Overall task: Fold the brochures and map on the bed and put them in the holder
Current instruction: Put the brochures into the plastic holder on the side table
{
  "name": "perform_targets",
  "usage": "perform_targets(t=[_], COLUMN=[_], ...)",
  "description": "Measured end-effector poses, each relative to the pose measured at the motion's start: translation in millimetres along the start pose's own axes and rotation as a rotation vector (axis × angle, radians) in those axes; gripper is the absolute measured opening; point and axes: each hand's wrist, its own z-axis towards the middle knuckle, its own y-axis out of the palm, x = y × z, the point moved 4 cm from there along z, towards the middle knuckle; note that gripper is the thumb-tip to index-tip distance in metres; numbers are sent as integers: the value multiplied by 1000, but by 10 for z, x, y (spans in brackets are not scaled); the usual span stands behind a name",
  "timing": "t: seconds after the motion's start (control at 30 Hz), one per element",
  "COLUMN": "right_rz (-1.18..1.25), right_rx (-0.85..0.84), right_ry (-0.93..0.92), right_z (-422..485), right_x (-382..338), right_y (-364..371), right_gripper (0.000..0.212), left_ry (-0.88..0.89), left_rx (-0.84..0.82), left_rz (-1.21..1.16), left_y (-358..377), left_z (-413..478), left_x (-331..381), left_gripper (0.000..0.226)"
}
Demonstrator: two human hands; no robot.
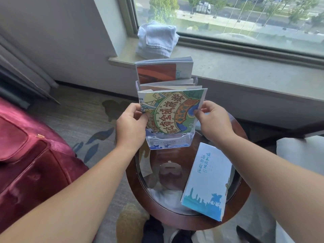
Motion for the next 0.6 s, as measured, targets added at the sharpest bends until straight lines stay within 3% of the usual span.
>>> perform_targets(t=[0.27,0.37,0.6], right_rz=[-129,-194,-208], right_rx=[-55,-86,-20], right_ry=[57,74,22], right_z=[-10,16,7], right_x=[163,211,184], right_y=[73,105,99], right_gripper=[12,13,14], left_ry=[-51,-86,-6], left_rx=[-51,-57,17], left_rz=[79,126,128], left_y=[96,108,79], left_z=[-8,19,17], left_x=[-202,-259,-166], left_gripper=[6,14,16])
